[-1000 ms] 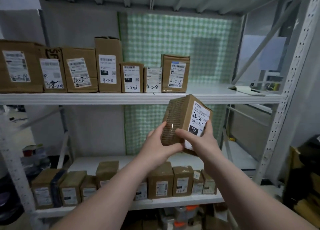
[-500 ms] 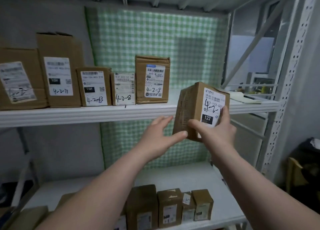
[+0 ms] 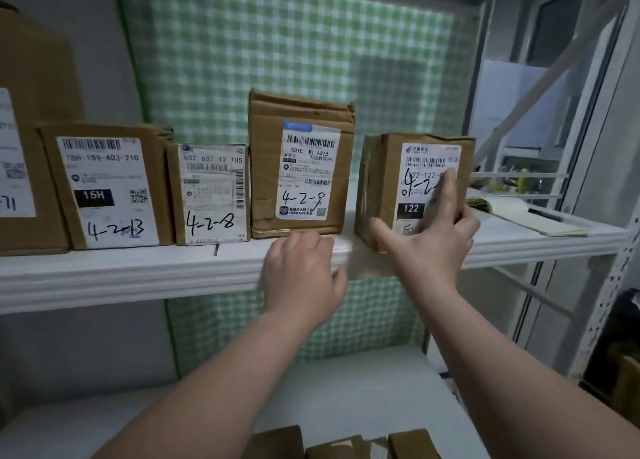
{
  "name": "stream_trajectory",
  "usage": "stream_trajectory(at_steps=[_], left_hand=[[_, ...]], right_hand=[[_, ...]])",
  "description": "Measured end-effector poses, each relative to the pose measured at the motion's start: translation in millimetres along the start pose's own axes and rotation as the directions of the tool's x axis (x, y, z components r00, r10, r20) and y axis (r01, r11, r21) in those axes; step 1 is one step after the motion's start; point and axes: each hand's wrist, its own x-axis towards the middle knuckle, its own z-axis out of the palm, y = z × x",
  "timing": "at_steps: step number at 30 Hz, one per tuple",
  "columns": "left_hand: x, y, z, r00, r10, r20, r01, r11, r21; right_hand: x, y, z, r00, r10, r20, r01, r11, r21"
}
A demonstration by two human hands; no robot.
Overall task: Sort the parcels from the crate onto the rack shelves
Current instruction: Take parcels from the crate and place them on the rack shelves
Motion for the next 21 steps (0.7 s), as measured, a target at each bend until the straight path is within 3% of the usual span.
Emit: stream_trajectory(at_steps=[8,21], left_hand=[[-0.2,-1.6,12.0,0.996,0.008,-0.087,-0.007,1.0,0.015],[1.0,7.8,12.0,0.996,-0.064,-0.065,0.068,0.995,0.072]], right_hand=[[4.4,7.2,26.4,0.995,-0.095,-0.043,0.088,0.986,-0.145],[26.8,8.3,31.4,0.984,-0.02,0.176,0.069,0.958,-0.279]])
